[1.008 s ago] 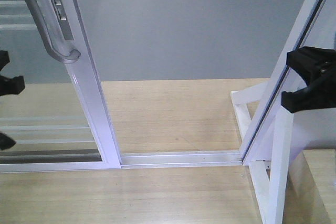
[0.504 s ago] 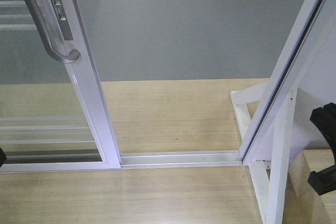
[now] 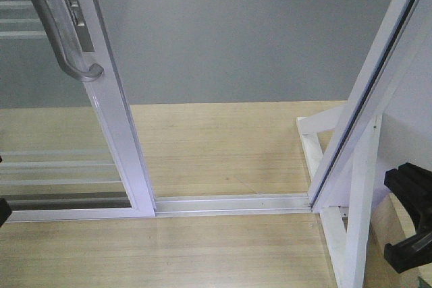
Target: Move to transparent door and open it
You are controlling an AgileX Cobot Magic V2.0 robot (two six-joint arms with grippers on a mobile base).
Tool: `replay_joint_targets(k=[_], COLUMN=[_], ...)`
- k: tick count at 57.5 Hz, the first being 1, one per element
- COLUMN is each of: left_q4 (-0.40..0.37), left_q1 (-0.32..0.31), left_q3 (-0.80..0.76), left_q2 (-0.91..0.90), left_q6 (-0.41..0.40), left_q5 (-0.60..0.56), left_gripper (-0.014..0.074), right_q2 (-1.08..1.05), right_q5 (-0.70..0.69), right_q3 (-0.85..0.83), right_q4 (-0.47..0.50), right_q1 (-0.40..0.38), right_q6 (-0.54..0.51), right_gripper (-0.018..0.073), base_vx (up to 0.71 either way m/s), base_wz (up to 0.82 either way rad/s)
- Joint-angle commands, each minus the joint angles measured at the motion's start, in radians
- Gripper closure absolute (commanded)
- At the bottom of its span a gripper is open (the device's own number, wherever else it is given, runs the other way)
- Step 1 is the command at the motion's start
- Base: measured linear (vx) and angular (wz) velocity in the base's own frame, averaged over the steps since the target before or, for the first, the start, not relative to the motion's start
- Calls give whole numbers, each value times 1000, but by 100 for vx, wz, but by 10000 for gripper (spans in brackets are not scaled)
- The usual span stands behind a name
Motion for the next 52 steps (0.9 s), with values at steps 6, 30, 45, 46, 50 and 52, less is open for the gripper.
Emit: replay_joint_targets(k=[6,30,45,46,50,52], left_q4=[-6,-181,-147,-147,-147,-147], left_q1=[-7,-8,9,13,22,28], left_q3=[-28,-28,64,90,159,192], left_q2=[2,0,-145,-170,-252,-292], left_q6=[-7,214,235,235,235,235], left_q5=[-76,-224,-231,-230,-224,-222], left_gripper=[593,593,593,593,593,593], right_q2=[4,4,4,4,4,4], right_q5=[-75,-69,-69,-69,-69,-69], right_q3=[-30,-30,-30,-30,-30,-30], right_q4=[-1,-1,-1,-1,-1,-1], right_q1=[-1,-1,-1,-1,-1,-1], right_q6=[-9,-9,-9,-9,-9,-9], right_gripper=[557,557,557,557,557,557], base_vx=[0,0,0,0,0,0], base_wz=[0,0,0,0,0,0])
